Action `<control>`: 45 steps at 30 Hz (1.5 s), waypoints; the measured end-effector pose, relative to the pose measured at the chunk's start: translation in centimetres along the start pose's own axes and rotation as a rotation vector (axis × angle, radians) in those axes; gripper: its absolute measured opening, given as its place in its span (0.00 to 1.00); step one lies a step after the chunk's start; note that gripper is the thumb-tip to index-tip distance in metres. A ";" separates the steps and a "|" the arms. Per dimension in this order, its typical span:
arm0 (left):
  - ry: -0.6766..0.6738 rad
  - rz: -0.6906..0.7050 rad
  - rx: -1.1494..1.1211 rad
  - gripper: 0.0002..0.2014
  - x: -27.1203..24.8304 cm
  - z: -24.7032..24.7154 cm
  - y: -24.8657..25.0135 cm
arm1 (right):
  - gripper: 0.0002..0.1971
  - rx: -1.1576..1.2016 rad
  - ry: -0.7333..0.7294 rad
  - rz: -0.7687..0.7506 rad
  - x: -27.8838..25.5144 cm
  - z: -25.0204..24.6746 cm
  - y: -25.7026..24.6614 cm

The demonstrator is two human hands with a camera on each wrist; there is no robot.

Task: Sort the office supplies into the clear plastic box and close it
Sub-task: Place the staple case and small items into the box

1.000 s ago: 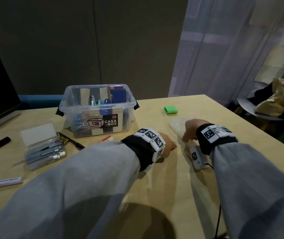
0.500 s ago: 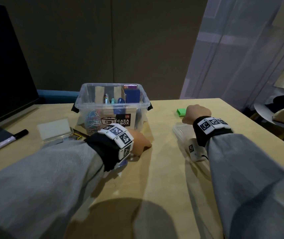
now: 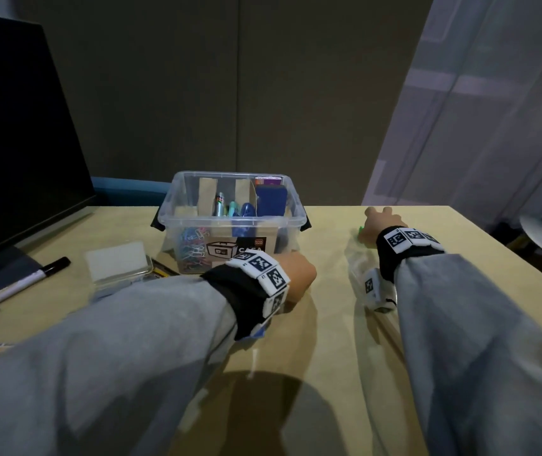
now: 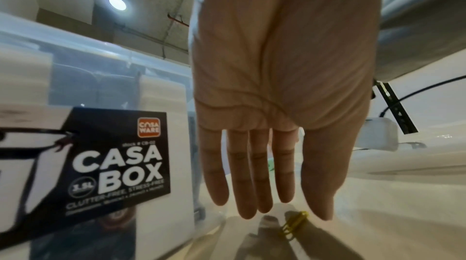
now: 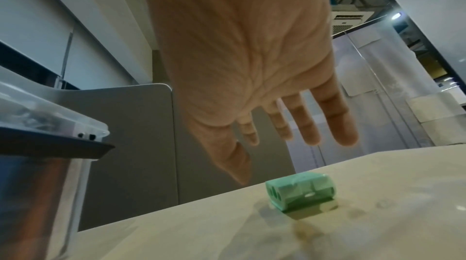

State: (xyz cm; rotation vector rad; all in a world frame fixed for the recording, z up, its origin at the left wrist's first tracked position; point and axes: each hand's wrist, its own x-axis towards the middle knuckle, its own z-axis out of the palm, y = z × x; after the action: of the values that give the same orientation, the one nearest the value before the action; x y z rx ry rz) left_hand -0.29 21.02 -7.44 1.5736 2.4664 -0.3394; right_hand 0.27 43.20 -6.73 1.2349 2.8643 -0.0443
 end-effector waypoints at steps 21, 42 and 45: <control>-0.110 -0.010 -0.089 0.06 0.0 -0.2 0.0 | 0.26 -0.152 -0.087 -0.068 3.0 1.3 -2.1; 0.607 0.008 -0.851 0.05 -5.3 -4.4 -6.5 | 0.12 0.459 0.124 -0.213 0.1 -2.7 -5.4; 0.826 -0.137 -0.843 0.09 -6.6 -4.6 -9.3 | 0.16 0.750 0.186 -0.228 -1.3 -4.3 -5.8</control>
State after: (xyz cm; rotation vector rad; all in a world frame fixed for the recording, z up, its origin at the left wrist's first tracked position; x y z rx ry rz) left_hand -6.20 12.89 -0.34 1.2655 2.6061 1.4062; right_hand -3.11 38.39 -2.31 0.9831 3.2481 -1.1506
